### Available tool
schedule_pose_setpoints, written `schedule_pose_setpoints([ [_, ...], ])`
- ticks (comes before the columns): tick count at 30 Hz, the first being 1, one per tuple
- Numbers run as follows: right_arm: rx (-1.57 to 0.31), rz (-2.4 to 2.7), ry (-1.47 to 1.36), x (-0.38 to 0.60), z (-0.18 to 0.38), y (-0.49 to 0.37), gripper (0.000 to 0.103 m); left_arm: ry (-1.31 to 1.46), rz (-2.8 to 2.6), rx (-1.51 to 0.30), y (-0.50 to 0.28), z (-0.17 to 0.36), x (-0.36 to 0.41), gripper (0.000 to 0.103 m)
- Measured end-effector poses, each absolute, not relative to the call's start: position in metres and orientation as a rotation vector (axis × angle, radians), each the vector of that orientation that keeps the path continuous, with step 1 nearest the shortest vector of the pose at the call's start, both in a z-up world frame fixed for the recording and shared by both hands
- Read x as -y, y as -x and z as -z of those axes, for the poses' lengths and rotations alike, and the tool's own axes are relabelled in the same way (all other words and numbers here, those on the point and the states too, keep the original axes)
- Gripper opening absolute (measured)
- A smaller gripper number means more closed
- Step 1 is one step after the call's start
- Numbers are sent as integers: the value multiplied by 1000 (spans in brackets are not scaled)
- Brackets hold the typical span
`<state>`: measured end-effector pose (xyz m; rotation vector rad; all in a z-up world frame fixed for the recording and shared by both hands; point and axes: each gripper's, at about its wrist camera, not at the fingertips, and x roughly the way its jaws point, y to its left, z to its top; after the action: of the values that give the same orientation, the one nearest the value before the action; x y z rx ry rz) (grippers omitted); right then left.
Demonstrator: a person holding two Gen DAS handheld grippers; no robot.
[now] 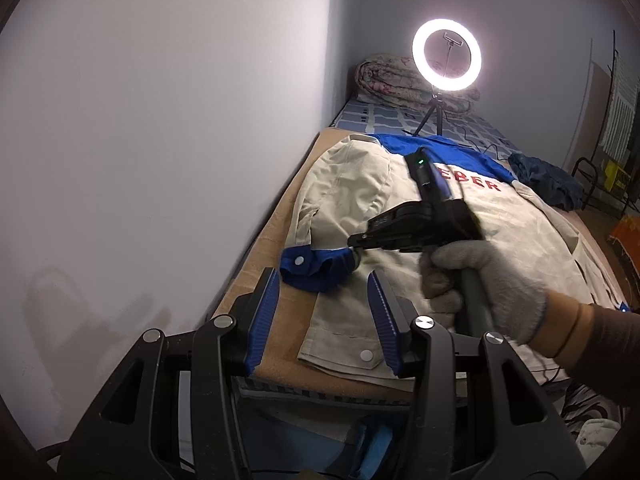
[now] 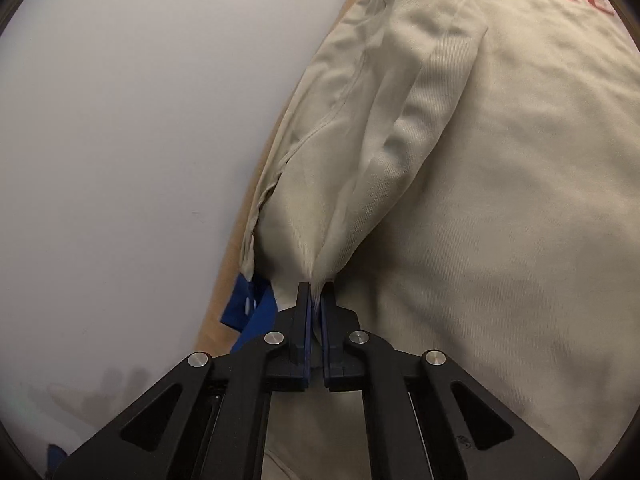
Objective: Fold large clothes
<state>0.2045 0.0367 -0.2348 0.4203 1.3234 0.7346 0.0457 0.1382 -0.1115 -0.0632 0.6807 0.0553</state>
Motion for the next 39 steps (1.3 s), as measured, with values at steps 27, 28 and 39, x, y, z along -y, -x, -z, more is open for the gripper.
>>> schedule_pose_setpoints([
  [27,-1191,-726,-260,28,188,-203,9,419,46,-1082,-240,261,-173,36],
  [28,-1186,-726,-257,29,186,-201,9,442,62,-1081,-243,263,-173,21],
  [39,-1177,-707,-202,24,208,-200,9,309,4,-842,-227,193,-178,4],
])
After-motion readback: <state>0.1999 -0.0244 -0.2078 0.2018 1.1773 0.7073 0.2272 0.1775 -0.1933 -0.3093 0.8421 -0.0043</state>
